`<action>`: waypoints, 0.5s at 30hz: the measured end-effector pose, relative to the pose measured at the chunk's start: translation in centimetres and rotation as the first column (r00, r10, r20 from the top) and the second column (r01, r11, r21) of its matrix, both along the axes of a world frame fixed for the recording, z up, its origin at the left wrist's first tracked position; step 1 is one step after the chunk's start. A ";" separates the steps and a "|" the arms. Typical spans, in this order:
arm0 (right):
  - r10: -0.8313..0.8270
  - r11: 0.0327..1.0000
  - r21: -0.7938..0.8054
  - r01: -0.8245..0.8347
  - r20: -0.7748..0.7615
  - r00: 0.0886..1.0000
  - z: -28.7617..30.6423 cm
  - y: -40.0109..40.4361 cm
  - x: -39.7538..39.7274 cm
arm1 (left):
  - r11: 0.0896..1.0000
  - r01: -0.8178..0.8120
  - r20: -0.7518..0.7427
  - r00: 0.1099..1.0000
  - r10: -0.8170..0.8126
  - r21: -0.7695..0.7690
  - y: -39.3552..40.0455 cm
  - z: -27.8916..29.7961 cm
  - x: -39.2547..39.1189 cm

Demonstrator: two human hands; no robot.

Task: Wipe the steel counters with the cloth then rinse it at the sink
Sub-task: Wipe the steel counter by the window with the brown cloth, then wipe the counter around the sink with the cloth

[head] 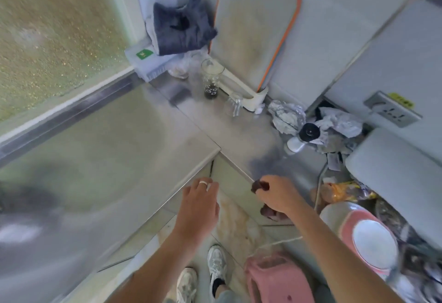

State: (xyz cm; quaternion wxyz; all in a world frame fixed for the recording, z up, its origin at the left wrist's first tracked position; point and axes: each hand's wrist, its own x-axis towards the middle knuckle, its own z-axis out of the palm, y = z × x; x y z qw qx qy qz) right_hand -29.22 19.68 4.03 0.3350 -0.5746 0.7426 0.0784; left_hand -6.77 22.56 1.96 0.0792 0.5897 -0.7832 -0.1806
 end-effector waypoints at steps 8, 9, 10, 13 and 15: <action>-0.316 0.935 -0.123 0.332 0.133 0.939 2.8 12.7 -1.9 | 0.979 0.205 -0.052 0.978 -0.204 0.019 3.4 4.2 -3.9; -0.337 0.928 -0.114 0.354 0.144 0.930 2.9 14.8 -2.4 | 0.970 0.241 -0.051 0.969 -0.240 0.024 4.2 4.6 -4.5; -0.353 0.922 -0.110 0.370 0.148 0.924 3.1 17.1 -2.9 | 0.957 0.289 -0.043 0.957 -0.288 0.025 5.0 5.0 -5.2; -0.447 0.880 -0.106 0.462 0.136 0.884 3.0 25.0 -4.8 | 0.891 0.453 -0.016 0.891 -0.453 0.019 8.2 5.4 -8.3; -0.546 0.823 -0.113 0.556 0.107 0.831 2.4 30.8 -6.2 | 0.825 0.564 0.002 0.826 -0.564 0.027 11.2 5.6 -11.2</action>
